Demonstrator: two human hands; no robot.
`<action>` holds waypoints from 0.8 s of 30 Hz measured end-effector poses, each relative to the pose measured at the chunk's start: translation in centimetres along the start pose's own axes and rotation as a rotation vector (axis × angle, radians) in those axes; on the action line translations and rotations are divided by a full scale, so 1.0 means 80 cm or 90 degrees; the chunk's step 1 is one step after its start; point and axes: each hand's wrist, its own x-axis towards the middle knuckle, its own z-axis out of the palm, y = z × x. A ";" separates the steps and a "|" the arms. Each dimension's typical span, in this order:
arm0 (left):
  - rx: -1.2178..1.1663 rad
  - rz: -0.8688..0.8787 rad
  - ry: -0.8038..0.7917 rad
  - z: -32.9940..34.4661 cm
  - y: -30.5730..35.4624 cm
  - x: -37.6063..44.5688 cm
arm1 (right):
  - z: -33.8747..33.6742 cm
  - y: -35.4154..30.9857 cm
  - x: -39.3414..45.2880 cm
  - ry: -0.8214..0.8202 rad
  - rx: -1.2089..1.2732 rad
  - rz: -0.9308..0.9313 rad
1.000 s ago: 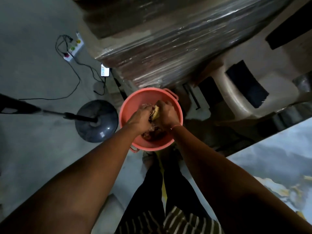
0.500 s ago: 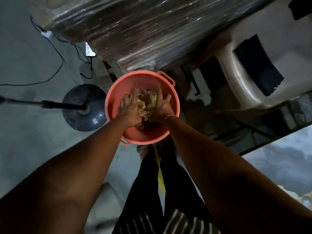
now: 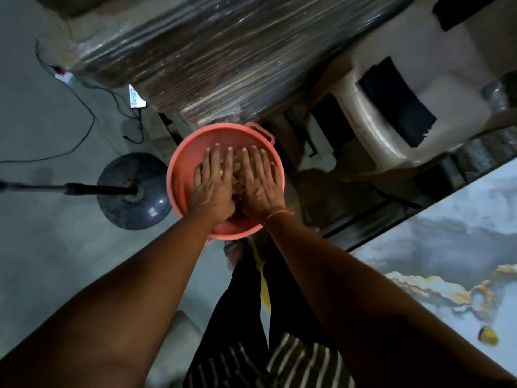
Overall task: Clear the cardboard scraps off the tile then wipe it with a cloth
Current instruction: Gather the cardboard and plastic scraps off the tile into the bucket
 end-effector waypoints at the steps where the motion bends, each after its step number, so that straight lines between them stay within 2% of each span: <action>1: -0.003 0.004 0.007 -0.011 0.011 -0.004 | -0.013 -0.001 -0.012 0.023 0.007 0.010; 4: -0.023 0.048 0.056 -0.049 0.051 -0.018 | -0.053 0.005 -0.050 0.105 0.021 0.056; 7: -0.023 0.143 0.126 -0.082 0.098 -0.032 | -0.085 0.017 -0.089 0.199 -0.013 0.134; 12: 0.051 0.285 0.178 -0.121 0.175 -0.052 | -0.133 0.052 -0.154 0.256 -0.043 0.252; 20: 0.060 0.454 0.193 -0.140 0.286 -0.100 | -0.179 0.101 -0.253 0.357 -0.052 0.396; 24: 0.044 0.526 0.116 -0.135 0.345 -0.133 | -0.176 0.133 -0.317 0.372 -0.014 0.461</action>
